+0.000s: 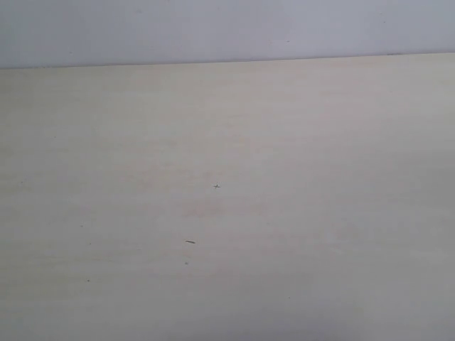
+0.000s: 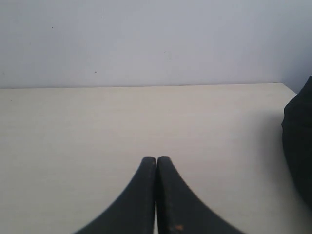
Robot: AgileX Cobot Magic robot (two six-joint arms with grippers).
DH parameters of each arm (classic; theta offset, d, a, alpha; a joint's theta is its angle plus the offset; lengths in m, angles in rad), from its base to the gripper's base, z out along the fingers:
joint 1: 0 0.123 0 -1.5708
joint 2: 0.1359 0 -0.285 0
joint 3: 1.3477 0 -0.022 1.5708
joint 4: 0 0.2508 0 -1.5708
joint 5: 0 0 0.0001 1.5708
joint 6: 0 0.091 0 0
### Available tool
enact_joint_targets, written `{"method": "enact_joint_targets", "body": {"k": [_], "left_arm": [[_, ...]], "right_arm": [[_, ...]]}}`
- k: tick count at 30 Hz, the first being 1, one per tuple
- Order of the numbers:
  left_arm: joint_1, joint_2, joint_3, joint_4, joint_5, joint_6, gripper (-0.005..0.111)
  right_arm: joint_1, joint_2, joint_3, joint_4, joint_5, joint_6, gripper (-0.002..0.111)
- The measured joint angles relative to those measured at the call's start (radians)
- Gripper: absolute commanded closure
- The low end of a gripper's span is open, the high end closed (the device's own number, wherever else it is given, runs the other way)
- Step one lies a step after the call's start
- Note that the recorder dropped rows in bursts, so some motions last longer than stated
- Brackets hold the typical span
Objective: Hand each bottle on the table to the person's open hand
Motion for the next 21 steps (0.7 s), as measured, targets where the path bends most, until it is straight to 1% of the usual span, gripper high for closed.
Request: {"method": "enact_joint_targets", "body": {"k": [4, 7, 10, 14, 17, 21], "left_arm": [[0.0, 0.0, 0.0, 0.0, 0.085, 0.0, 0.107], [0.0, 0.0, 0.002, 0.0, 0.119, 0.0, 0.107], [-0.007, 0.0, 0.002, 0.0, 0.128, 0.0, 0.107], [-0.043, 0.0, 0.002, 0.0, 0.128, 0.0, 0.107], [-0.058, 0.0, 0.002, 0.0, 0.128, 0.0, 0.107], [-0.059, 0.0, 0.002, 0.0, 0.128, 0.0, 0.107]], "right_arm": [[0.0, 0.0, 0.0, 0.0, 0.0, 0.0, 0.108], [0.0, 0.0, 0.0, 0.0, 0.0, 0.0, 0.108], [0.0, 0.0, 0.0, 0.0, 0.0, 0.0, 0.108], [0.0, 0.0, 0.0, 0.0, 0.0, 0.0, 0.108], [0.0, 0.0, 0.0, 0.0, 0.0, 0.0, 0.108], [0.0, 0.0, 0.0, 0.0, 0.0, 0.0, 0.108]]}}
